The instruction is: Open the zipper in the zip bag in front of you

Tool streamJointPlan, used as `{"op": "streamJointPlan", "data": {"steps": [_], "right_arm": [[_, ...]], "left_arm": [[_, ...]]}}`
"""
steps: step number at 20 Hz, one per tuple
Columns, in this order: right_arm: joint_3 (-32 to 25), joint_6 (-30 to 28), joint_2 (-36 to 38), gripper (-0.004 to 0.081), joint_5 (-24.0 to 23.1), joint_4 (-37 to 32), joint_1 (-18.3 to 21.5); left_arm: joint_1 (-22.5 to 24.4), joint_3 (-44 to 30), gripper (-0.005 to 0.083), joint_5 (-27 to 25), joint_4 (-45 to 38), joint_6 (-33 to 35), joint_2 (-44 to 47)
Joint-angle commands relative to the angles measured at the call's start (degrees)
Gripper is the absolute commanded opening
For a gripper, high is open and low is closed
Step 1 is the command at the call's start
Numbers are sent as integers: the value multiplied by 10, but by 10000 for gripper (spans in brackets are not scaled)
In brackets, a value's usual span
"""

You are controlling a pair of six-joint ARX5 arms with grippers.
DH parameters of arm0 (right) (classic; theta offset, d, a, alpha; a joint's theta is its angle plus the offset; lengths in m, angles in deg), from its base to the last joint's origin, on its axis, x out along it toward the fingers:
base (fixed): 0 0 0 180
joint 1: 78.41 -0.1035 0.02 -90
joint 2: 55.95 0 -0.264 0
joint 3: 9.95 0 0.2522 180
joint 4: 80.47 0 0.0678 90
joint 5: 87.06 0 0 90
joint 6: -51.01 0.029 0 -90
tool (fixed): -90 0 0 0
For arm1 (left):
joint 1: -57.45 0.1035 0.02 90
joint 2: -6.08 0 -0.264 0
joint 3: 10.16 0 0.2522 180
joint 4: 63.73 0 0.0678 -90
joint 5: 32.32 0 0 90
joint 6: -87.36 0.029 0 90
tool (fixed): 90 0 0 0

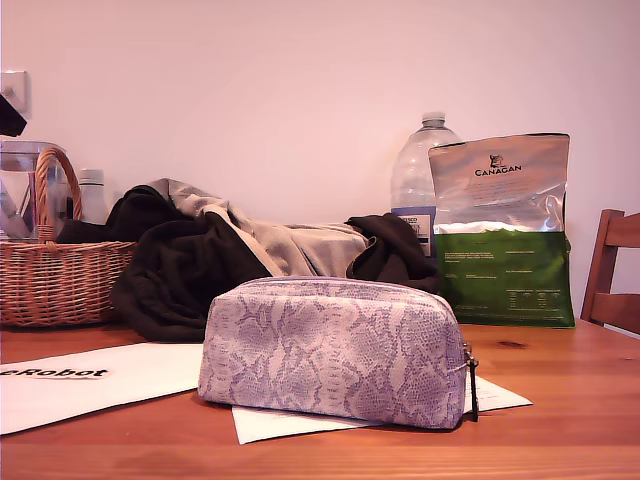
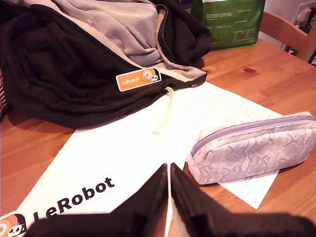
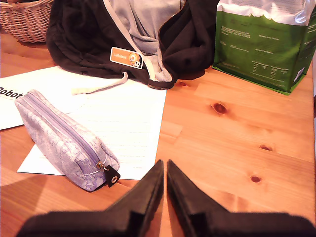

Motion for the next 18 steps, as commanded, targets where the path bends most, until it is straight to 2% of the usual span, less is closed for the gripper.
{"op": "streamJointPlan", "data": {"steps": [1,6,8,10,14,18], "right_arm": [[-9,0,-3,-13,-4,-57,0],[-9,0,-3,-13,-4,-56,0],[-9,6,-3,-13,7,-58,0],[-9,32,-7,-13,30,-58,0],[-9,32,-43,-13,98,-62,-4],[-8,31,-90,-13,138,-72,-17]], "left_arm": [[-2,-12,-21,31,-39,-3,-2],[-2,-12,-21,32,-40,-3,-2],[-2,-11,-21,56,-53,4,-4],[-10,0,-21,95,-65,62,-22],[-45,53,-21,150,-50,127,-101],[-100,142,-21,172,0,261,-209]]}}
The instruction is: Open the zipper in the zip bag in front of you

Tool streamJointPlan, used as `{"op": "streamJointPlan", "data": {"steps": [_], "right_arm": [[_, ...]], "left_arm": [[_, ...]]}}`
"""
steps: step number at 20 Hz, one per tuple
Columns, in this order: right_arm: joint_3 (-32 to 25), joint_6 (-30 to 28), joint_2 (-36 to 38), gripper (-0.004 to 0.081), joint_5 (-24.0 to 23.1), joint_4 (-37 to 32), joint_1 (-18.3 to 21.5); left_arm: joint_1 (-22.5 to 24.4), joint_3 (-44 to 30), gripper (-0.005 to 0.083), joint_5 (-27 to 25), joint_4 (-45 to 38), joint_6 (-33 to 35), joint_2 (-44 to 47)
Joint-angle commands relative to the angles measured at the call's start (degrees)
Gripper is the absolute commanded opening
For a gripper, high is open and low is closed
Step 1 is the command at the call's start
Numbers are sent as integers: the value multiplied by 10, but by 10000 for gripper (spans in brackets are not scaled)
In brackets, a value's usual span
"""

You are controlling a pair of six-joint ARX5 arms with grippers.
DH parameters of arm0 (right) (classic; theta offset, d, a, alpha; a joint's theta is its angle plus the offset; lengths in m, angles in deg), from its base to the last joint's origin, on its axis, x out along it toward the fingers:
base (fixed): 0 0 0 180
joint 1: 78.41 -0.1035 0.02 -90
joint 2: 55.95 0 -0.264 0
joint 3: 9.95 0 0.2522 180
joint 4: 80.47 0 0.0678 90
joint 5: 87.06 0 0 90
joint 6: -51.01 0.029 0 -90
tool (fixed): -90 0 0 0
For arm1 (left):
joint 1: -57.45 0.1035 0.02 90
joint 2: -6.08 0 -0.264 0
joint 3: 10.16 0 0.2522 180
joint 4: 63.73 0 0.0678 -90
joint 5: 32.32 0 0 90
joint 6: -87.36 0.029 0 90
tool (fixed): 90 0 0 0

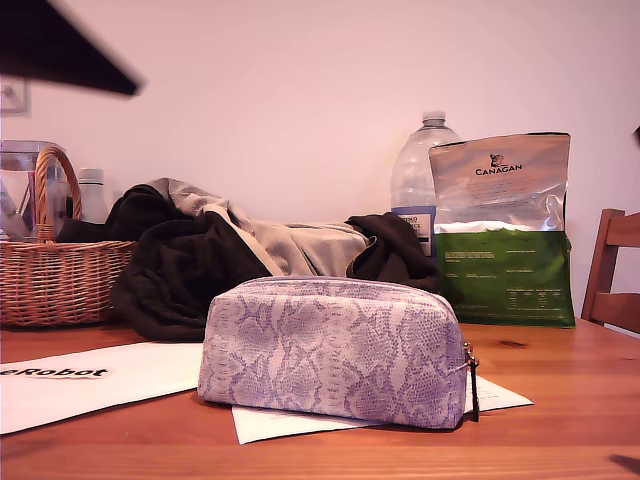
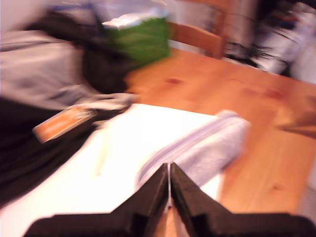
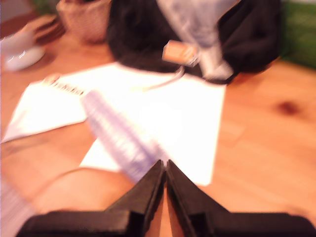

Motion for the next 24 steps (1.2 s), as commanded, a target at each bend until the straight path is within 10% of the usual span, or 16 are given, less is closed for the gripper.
{"op": "streamJointPlan", "data": {"steps": [1,7,13,24], "right_arm": [[-7,1,-14,-13,8,-10,-8],[-7,2,-37,-12,7,-12,-17],[-7,1,-37,5,2,-12,-17],[-7,1,-37,6,2,-12,-17]], "left_arm": [[-20,42,-21,2,23,45,-48],[-68,172,48,1,99,189,-217],[-91,222,427,-55,76,214,-339],[-113,289,427,-80,111,227,-470]]}}
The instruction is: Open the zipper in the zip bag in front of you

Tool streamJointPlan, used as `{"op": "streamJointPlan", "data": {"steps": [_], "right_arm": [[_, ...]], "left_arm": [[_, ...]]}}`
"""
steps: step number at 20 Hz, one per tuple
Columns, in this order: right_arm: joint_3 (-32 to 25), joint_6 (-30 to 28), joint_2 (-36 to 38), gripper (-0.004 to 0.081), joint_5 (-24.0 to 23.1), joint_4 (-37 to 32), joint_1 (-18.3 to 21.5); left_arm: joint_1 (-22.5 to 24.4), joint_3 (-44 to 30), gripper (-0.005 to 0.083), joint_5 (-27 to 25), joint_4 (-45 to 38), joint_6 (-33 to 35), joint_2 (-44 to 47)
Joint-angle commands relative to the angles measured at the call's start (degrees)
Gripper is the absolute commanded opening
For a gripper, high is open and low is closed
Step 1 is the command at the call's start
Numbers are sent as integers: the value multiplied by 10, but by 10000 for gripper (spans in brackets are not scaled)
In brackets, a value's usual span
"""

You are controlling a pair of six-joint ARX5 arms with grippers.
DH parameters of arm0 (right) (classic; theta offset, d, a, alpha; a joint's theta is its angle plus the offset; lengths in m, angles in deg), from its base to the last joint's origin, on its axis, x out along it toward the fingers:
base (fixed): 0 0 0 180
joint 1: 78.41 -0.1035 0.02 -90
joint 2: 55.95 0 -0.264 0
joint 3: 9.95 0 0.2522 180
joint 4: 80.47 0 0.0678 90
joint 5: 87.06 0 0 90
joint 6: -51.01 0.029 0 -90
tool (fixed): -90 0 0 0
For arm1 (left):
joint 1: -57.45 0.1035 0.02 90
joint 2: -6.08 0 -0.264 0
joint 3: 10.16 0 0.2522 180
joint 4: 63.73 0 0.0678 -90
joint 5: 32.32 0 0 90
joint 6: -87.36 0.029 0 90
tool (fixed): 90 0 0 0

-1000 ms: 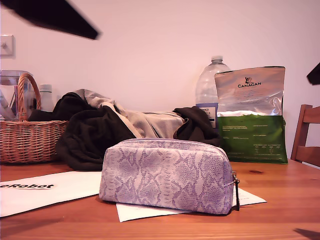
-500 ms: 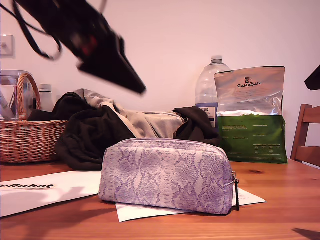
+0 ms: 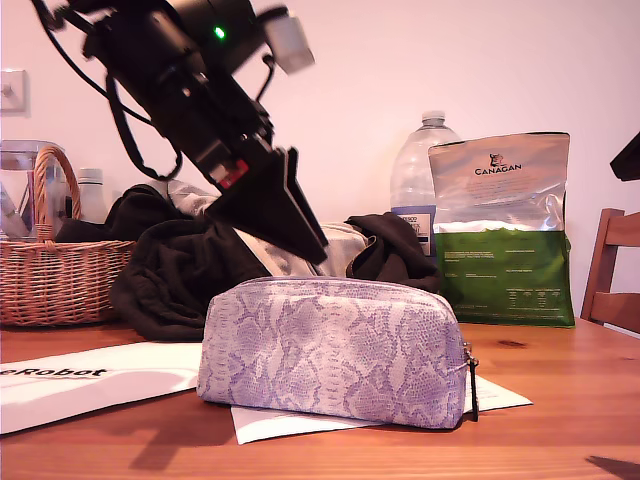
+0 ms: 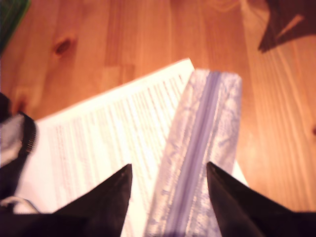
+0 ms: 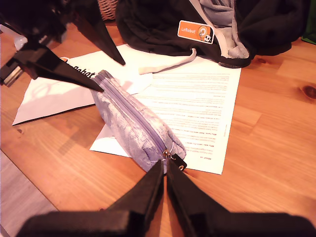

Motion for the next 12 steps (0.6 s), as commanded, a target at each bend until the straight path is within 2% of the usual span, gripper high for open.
{"op": "streamJointPlan", "data": {"steps": [1,3,5,6,10,11,12], "right_arm": [[-7,1,-3,9,-1,-6,-3],[-7,2,-4,81,-5,-10,-3],[-7,1,-17,223,-24,-19,-3],[-7,-1,-27,253,-31,-24,-3],[-7,-53,-106,266,-30,-43,-7],[-7,-56,-129,266,-31,-52,-12],[-7,-67,-152,266,-31,-66,-16]], "left_arm": [[-3,9,427,0,16,3,-27],[-3,10,427,1,23,3,-38],[-5,10,424,2,28,3,-45],[-5,10,411,4,33,3,-48],[-7,10,341,5,34,3,-56],[-7,10,284,5,35,3,-56],[-7,10,191,5,36,2,-56]]}}
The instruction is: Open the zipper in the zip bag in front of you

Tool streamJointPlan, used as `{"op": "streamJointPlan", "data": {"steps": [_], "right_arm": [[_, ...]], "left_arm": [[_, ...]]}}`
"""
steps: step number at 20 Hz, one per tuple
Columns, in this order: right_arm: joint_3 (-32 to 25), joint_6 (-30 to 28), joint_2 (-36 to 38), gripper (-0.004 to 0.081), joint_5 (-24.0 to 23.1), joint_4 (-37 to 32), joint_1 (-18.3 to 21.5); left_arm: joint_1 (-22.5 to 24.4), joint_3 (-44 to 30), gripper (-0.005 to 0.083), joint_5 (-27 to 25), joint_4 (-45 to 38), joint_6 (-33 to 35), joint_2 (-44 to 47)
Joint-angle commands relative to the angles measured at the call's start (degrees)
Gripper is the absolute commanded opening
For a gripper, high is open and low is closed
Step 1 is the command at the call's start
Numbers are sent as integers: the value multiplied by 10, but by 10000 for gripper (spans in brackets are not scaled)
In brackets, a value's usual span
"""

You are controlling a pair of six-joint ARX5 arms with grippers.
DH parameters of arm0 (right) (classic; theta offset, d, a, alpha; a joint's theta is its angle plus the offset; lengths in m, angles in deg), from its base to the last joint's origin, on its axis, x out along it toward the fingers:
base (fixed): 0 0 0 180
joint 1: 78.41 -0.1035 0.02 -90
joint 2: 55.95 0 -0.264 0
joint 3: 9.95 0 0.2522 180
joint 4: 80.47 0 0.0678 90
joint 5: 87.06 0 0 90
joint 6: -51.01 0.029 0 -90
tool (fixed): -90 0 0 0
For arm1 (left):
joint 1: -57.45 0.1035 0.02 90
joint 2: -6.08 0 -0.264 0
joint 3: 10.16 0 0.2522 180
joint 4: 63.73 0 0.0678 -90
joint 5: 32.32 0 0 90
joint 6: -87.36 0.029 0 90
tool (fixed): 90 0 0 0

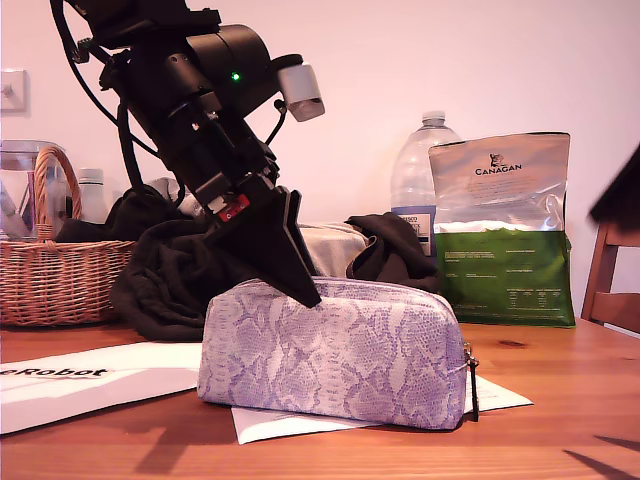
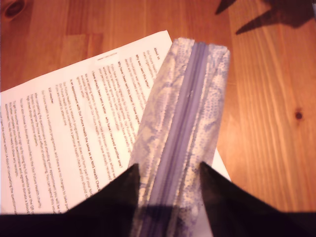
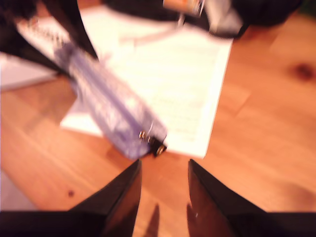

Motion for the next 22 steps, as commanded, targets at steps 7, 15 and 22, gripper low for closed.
{"op": "streamJointPlan", "data": {"steps": [7,15,22], "right_arm": [[-7,-111,-183,267,5,-129,-55],[-7,-119,-350,343,0,-272,-62],[-7,-169,-441,374,1,-364,-53]], "left_arm": [[-1,-2,-24,3,-2,0,-17],[12,-2,-24,24,3,0,-17],[10,-2,-24,23,-3,31,-17]]}}
